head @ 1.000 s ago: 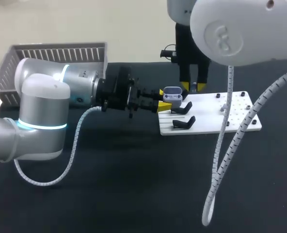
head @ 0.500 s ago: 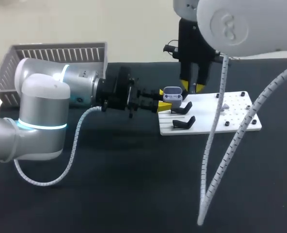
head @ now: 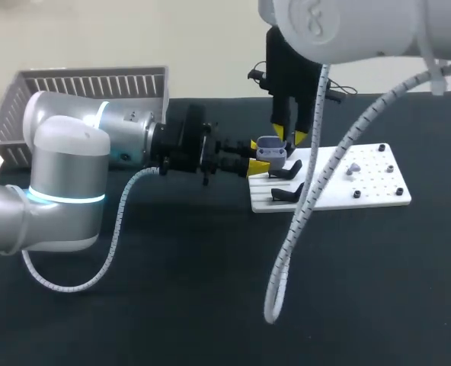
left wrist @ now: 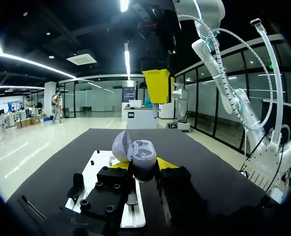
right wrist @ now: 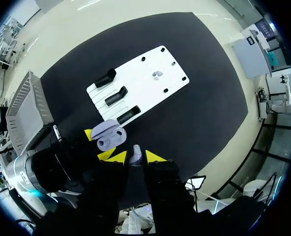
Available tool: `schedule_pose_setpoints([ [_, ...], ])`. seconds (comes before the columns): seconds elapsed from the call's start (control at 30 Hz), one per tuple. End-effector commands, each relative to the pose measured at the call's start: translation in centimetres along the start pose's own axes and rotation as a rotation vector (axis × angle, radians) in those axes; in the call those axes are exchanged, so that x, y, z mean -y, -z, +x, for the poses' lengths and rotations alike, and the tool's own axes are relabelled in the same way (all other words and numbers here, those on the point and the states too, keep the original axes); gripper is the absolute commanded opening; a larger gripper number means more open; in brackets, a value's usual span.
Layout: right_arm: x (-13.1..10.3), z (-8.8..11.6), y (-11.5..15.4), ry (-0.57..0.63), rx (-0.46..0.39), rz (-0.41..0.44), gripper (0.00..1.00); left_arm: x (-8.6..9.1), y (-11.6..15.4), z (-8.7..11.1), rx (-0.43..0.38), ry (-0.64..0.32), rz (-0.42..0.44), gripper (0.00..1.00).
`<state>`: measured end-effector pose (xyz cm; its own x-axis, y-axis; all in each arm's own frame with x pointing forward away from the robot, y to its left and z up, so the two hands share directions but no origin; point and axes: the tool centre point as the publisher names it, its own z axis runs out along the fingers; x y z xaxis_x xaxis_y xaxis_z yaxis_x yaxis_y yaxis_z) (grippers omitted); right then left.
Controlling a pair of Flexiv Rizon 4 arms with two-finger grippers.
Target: Pick up each earbud case from the left stands, insert the matching earbuds, close the lid, and place the case in the box.
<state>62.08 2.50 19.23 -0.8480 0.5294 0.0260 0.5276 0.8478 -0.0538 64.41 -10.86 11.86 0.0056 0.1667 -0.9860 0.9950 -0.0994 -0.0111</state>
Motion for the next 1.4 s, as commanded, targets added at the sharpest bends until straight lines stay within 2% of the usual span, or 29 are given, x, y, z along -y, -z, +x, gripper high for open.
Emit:
schedule_pose_setpoints([
  [0.03, -0.81, -0.34, -0.29, -0.007, -0.014, 0.009, 0.0, 0.05, -0.02, 0.11, 0.003, -0.003, -0.003, 0.0],
  [0.23, -1.06, -0.4, -0.34, -0.012, -0.023, -0.03, 0.0, 0.05, -0.02, 0.11, 0.003, -0.003, -0.003, 0.0],
  [0.77, -1.06, -0.4, -0.34, -0.012, -0.023, -0.03, 0.0, 0.05, -0.02, 0.11, 0.003, -0.003, -0.003, 0.0],
  [0.97, -1.11, -0.69, -0.09, -0.064, -0.005, -0.064, 0.0, 0.05, -0.02, 0.11, 0.003, -0.003, -0.003, 0.0],
  [1.4, -1.59, -1.0, -0.76, -0.142, 0.023, -0.008, 0.0, 0.05, -0.02, 0.11, 0.003, -0.003, -0.003, 0.0],
])
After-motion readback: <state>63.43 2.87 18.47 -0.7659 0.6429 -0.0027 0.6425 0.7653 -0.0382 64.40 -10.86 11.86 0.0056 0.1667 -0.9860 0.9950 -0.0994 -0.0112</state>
